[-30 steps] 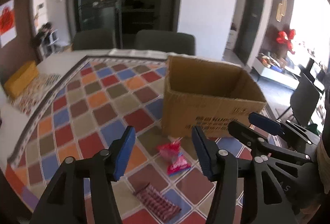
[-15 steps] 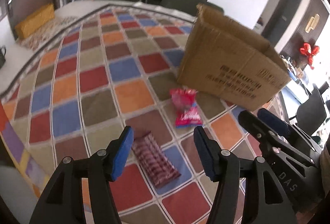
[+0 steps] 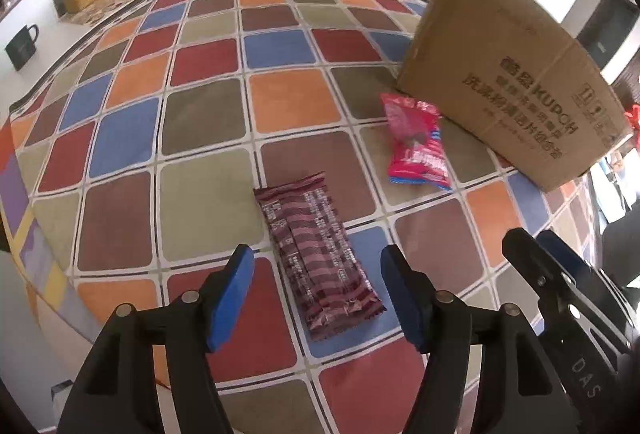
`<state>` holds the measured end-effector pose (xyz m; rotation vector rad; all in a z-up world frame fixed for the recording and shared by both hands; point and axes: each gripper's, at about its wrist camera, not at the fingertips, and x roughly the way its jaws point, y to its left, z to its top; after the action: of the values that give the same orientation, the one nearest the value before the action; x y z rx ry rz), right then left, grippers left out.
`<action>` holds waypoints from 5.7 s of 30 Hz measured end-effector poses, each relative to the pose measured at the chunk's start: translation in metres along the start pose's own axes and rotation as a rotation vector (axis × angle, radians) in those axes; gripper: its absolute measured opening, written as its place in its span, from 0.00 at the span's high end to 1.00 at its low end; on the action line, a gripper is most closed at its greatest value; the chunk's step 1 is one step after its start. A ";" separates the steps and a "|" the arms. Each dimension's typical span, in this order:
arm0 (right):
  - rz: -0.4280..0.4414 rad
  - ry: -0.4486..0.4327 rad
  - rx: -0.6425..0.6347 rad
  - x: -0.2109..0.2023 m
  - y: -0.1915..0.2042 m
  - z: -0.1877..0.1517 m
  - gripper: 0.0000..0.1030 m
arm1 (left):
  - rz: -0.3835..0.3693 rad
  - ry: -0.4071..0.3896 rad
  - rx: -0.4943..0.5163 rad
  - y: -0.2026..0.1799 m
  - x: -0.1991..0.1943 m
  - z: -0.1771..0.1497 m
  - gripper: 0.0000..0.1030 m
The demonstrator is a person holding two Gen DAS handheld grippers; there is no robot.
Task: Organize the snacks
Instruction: 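Move both open tools back to the remaining snacks beside the box, then grasp the brown striped bar with the left tool while the right tool grasps the pink packet, then lift both snacks and carry them over the open box, then open both tools to drop the snacks into the box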
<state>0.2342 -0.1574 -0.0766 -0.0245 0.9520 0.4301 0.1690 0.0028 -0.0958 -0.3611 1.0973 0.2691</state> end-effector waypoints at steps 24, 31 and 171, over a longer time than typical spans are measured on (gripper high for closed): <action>0.026 0.049 0.078 0.021 -0.004 -0.013 0.52 | 0.090 -0.072 0.087 -0.006 0.014 -0.009 0.59; 0.032 0.059 0.058 0.025 0.008 -0.013 0.52 | -0.009 -0.073 0.111 0.005 0.010 -0.008 0.63; -0.225 -0.170 0.140 -0.051 -0.071 0.172 0.63 | -0.290 -0.192 0.578 -0.154 -0.052 0.207 0.60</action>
<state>0.3694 -0.2047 0.0525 0.0318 0.7989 0.1547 0.3743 -0.0534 0.0587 0.0274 0.8733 -0.2669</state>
